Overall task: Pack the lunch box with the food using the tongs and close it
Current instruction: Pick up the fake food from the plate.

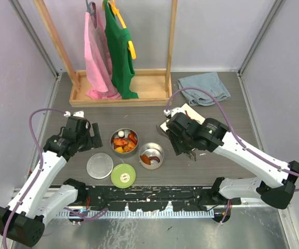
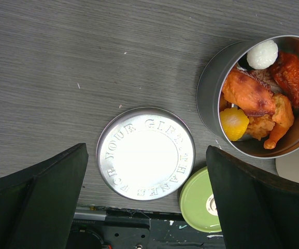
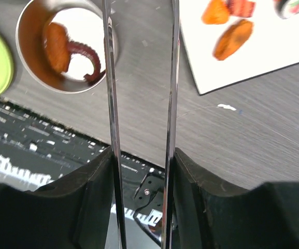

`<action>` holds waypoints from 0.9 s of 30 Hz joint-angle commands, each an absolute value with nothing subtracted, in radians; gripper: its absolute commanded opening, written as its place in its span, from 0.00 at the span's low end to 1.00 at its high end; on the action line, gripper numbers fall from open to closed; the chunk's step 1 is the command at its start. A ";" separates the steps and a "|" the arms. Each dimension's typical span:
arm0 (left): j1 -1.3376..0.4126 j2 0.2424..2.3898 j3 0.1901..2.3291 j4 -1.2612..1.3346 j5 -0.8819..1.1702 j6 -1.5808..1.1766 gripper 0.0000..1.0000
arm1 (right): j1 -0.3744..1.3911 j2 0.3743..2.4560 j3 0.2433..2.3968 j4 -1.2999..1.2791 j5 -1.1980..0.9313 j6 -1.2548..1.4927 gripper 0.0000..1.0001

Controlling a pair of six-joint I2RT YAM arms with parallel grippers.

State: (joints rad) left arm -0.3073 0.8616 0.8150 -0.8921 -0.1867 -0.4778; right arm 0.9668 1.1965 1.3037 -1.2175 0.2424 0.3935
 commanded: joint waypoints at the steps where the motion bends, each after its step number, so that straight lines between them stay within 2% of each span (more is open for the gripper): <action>1: -0.304 0.853 0.827 -0.878 -0.194 -0.473 0.98 | 0.926 1.132 1.346 -1.201 0.447 0.463 0.50; 7: -0.304 0.851 0.827 -0.879 -0.194 -0.472 0.98 | 0.667 1.065 1.268 -1.139 0.353 0.421 0.50; 14: -0.305 0.848 0.826 -0.878 -0.192 -0.473 0.98 | 0.459 1.073 1.192 -1.054 0.187 0.334 0.49; 22: -0.304 0.838 0.824 -0.877 -0.193 -0.472 0.98 | 0.376 1.194 1.178 -0.946 0.082 0.265 0.48; 27: -0.304 0.844 0.825 -0.876 -0.194 -0.472 0.98 | 0.364 1.311 1.184 -0.904 0.157 0.222 0.47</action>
